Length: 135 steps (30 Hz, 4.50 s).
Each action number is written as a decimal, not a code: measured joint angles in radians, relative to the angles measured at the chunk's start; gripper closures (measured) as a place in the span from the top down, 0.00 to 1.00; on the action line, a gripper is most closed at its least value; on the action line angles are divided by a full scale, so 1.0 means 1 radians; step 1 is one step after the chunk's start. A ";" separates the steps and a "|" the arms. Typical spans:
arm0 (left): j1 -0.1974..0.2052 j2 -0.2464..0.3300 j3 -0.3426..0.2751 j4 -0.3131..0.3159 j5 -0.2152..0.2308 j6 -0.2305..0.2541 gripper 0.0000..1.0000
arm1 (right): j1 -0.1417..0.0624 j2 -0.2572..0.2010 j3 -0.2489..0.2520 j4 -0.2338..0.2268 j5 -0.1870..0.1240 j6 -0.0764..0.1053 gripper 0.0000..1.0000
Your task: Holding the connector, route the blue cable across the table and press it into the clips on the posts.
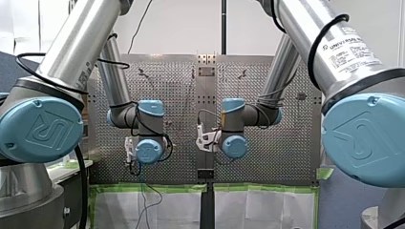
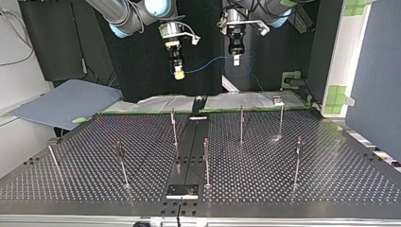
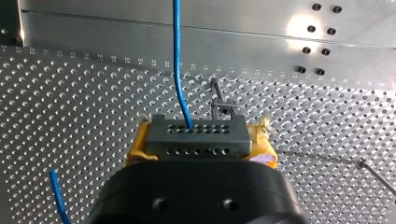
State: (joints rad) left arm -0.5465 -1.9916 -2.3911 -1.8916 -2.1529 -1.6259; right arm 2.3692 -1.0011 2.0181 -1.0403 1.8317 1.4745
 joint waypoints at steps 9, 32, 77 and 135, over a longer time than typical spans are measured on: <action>0.000 0.000 0.000 0.000 0.000 0.000 0.00 | 0.000 0.000 0.000 0.000 0.000 0.000 0.00; 0.000 0.000 0.000 0.000 0.000 0.000 0.00 | 0.000 0.000 0.000 0.000 0.000 0.000 0.00; 0.000 0.000 0.000 0.000 0.000 0.000 0.00 | 0.000 0.000 0.000 0.000 0.000 0.000 0.00; 0.026 -0.012 0.000 -0.028 0.020 0.002 0.00 | -0.003 0.083 -0.009 0.058 0.003 -0.003 0.00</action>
State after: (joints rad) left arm -0.5204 -2.0039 -2.3911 -1.9192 -2.1329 -1.6244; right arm 2.3662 -0.9183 2.0090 -0.9819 1.8348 1.4714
